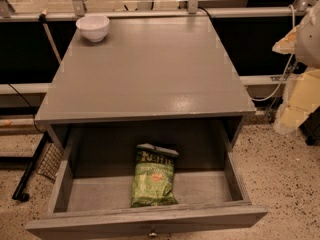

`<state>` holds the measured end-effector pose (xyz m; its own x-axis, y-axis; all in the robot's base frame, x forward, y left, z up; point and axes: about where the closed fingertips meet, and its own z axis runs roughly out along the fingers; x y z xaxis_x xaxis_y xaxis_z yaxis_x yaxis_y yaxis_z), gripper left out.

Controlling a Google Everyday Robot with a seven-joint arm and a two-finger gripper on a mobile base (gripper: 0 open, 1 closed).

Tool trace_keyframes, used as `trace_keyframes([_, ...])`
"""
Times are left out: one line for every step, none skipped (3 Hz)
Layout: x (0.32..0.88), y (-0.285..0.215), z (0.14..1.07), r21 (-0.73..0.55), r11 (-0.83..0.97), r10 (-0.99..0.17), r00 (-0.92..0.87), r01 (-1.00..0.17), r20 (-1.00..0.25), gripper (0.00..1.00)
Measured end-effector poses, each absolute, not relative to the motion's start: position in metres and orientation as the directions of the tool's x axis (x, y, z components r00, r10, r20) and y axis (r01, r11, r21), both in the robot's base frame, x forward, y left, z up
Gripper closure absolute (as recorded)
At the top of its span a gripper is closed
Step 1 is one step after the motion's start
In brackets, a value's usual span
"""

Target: Pick green jalapeno chip bag from top drawer and place on counter

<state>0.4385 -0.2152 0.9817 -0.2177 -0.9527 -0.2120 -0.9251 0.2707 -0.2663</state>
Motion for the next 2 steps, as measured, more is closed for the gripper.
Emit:
trace_keyframes([0.438,-0.215,0.982,-0.266,0.271,-0.953,-0.218,-0.925,-0.212,0.0])
trace_keyframes([0.431,-0.201,0.958,-0.23,0.324,-0.931,-0.266,-0.918,-0.251,0.0])
